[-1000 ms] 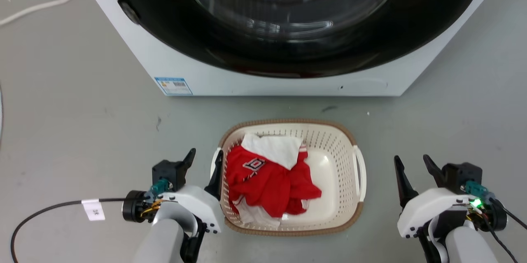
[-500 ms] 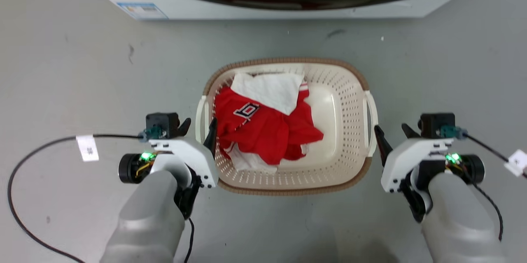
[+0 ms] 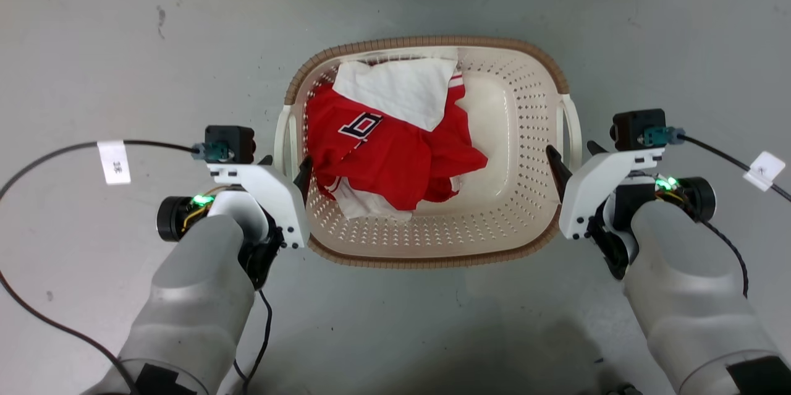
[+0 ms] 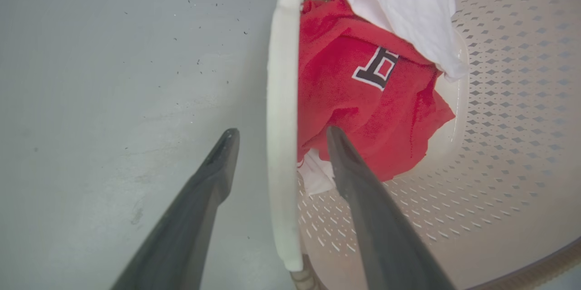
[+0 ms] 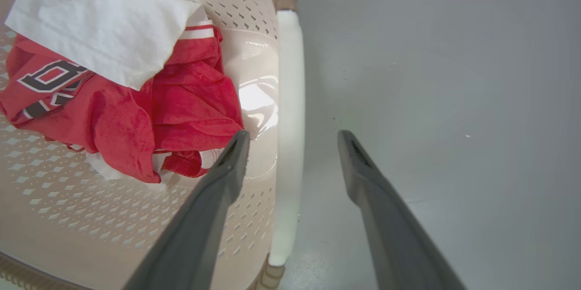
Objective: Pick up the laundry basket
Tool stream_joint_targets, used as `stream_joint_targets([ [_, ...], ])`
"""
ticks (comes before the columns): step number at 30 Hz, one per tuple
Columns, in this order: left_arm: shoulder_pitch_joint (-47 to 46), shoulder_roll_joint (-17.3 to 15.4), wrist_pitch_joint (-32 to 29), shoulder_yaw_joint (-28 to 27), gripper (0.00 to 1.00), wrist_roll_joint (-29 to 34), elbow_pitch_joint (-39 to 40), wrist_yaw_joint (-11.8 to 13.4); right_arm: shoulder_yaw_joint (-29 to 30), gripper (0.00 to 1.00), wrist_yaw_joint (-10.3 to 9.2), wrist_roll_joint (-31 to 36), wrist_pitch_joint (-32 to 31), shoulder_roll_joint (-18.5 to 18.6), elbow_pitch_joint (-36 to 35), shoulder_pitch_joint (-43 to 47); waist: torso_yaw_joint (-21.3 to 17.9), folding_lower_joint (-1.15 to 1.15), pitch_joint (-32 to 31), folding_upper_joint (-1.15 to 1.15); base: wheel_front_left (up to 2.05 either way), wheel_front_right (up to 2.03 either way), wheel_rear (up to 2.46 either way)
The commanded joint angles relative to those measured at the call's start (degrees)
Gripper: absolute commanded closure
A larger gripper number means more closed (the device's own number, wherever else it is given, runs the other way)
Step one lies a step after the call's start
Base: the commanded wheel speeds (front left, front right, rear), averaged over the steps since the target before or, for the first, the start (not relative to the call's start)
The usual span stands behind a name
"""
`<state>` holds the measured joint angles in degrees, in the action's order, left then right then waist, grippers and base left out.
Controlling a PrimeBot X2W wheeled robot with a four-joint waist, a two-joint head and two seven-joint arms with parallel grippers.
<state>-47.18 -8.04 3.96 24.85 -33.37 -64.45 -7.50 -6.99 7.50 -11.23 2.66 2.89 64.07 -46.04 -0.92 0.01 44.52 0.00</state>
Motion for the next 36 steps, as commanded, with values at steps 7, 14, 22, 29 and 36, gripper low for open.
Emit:
stream_joint_targets([
  [7, -2.96, -0.64, -5.30, 3.78, 0.08, -4.83, -1.20, 0.04, -2.56, 0.56, -0.02, -2.69, -0.04, -0.02, 4.28, -4.65, 0.24, -0.01, 2.20, 0.00, 0.00, 0.00, 0.00],
  [14, -3.56, -1.17, -7.11, 7.55, 1.00, -8.56, -0.50, -0.02, -5.70, 1.00, -0.02, -5.66, 0.10, -0.05, 6.19, -5.96, 0.17, -0.01, 2.27, 0.00, 0.00, 0.00, 0.00],
  [22, -3.75, -1.61, -7.34, 11.25, 1.00, -11.74, -0.78, -0.04, -8.39, 1.00, -0.01, -8.61, -0.22, -0.05, 7.30, -5.92, 0.17, -0.01, 0.75, 0.00, 0.00, 0.00, 0.00],
  [29, -2.84, -1.49, -8.88, 14.04, 1.00, -14.53, -1.56, -0.04, -11.32, 1.00, 0.00, -11.09, -2.68, -0.11, 7.87, -4.51, 0.15, -0.01, -3.91, 0.00, 0.00, 0.00, 0.00],
  [36, -0.86, -1.00, -14.42, 16.81, 1.00, -19.14, -2.13, -0.08, -14.43, 1.00, 0.07, -14.68, -10.13, -0.27, 8.64, -2.31, 0.46, -0.01, -13.45, 0.00, 0.00, 0.00, 0.00],
])
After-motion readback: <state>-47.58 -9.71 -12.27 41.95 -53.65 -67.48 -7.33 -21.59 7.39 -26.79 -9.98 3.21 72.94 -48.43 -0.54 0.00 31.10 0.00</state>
